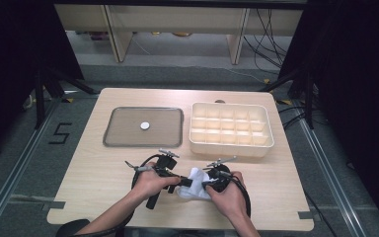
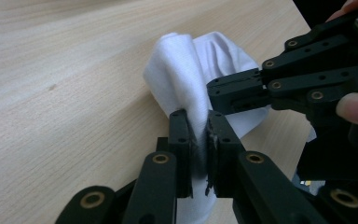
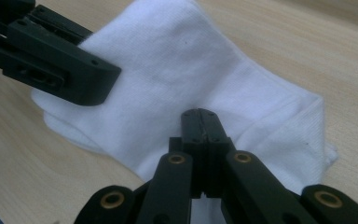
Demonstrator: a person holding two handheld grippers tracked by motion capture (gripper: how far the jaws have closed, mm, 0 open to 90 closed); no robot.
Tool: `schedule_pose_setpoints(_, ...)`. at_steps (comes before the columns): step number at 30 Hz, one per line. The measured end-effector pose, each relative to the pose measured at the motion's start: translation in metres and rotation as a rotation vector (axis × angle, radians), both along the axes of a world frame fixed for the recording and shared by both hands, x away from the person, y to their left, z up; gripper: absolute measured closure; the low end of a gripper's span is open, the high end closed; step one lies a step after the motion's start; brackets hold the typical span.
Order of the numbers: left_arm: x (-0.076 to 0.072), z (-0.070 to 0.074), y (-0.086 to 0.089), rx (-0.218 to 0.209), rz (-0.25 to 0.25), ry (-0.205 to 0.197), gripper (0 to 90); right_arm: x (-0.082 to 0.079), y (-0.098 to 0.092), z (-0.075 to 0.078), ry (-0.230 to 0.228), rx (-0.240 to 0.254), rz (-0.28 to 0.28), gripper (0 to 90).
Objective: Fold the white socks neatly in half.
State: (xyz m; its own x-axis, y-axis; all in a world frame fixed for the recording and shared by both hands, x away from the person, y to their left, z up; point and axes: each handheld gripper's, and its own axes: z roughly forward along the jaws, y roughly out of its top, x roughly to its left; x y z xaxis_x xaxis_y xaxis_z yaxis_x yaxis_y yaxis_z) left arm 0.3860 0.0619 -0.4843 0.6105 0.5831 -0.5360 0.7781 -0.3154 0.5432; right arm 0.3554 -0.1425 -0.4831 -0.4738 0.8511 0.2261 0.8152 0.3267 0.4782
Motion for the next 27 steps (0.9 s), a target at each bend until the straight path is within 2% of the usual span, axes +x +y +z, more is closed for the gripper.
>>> schedule_pose_setpoints(2, 0.0005, 0.0028, -0.0002, 0.021, -0.011, 0.004, 81.6, 0.0003, 0.0000, -0.0007, -0.006, -0.004, 0.003, 90.0)
schedule_pose_setpoints(3, 0.0005, 0.0033, -0.0008, 0.015, -0.013, 0.005, 81.7, 0.0006, 0.0003, -0.0013, -0.010, -0.002, 0.004, 90.0)
schedule_pose_setpoints(4, 0.0001, 0.0017, -0.0023, -0.016, -0.004, -0.004, 81.7, 0.0007, 0.0004, -0.0016, -0.010, -0.001, 0.004, 90.0)
schedule_pose_setpoints(6, 0.0004, 0.0033, -0.0028, -0.010, -0.010, 0.000, 81.7, 0.0006, 0.0008, -0.0016, -0.005, 0.002, 0.005, 90.0)
schedule_pose_setpoints(7, 0.0009, 0.0051, -0.0024, 0.010, -0.022, 0.002, 81.7, 0.0013, 0.0004, -0.0031, -0.014, -0.009, 0.011, 90.0)
schedule_pose_setpoints(8, 0.0006, 0.0055, -0.0030, 0.007, -0.021, 0.001, 81.7, 0.0010, 0.0010, -0.0033, -0.013, -0.006, 0.006, 90.0)
schedule_pose_setpoints(9, 0.0002, 0.0042, -0.0046, -0.021, -0.012, -0.008, 81.7, 0.0011, 0.0012, -0.0034, -0.015, -0.006, 0.005, 90.0)
schedule_pose_setpoints(11, 0.0006, 0.0049, -0.0050, -0.018, -0.019, -0.014, 81.8, 0.0008, 0.0019, -0.0029, -0.010, -0.015, -0.011, 90.0)
schedule_pose_setpoints(12, 0.0004, 0.0081, -0.0049, 0.010, -0.025, 0.000, 81.8, 0.0003, 0.0027, -0.0024, -0.004, 0.003, -0.006, 90.0)
schedule_pose_setpoints(15, 0.0002, 0.0067, -0.0069, -0.024, -0.015, -0.012, 81.9, 0.0010, 0.0030, -0.0029, -0.014, 0.002, -0.002, 90.0)
schedule_pose_setpoints(16, 0.0011, 0.0081, -0.0063, -0.020, -0.031, -0.004, 81.9, 0.0015, 0.0030, -0.0034, -0.016, 0.003, -0.001, 90.0)
schedule_pose_setpoints(17, 0.0008, 0.0094, -0.0066, -0.002, -0.026, -0.010, 81.9, 0.0008, 0.0041, -0.0030, -0.003, 0.008, -0.012, 90.0)
schedule_pose_setpoints(18, 0.0008, 0.0076, -0.0076, -0.028, -0.018, -0.021, 81.9, 0.0011, 0.0044, -0.0033, -0.005, 0.007, -0.013, 90.0)
schedule_pose_setpoints(19, 0.0010, 0.0080, -0.0076, -0.025, -0.019, -0.020, 81.9, 0.0020, 0.0041, -0.0042, -0.018, -0.001, -0.006, 90.0)
schedule_pose_setpoints(21, 0.0009, 0.0091, -0.0078, -0.023, -0.019, -0.015, 82.0, 0.0014, 0.0054, -0.0028, -0.004, 0.004, -0.012, 90.0)
schedule_pose_setpoints(23, 0.0011, 0.0096, -0.0078, -0.024, -0.022, -0.014, 82.0, 0.0019, 0.0060, -0.0033, -0.011, 0.003, -0.010, 90.0)
schedule_pose_setpoints(24, 0.0014, 0.0109, -0.0074, -0.010, -0.027, -0.012, 82.0, 0.0019, 0.0064, -0.0033, -0.007, 0.007, -0.012, 90.0)
schedule_pose_setpoints(25, 0.0013, 0.0103, -0.0080, -0.027, -0.021, -0.012, 82.0, 0.0020, 0.0064, -0.0035, -0.010, 0.009, -0.012, 90.0)
schedule_pose_setpoints(27, 0.0023, 0.0109, -0.0075, -0.030, -0.034, -0.001, 82.0, 0.0024, 0.0070, -0.0036, -0.009, 0.007, -0.012, 90.0)
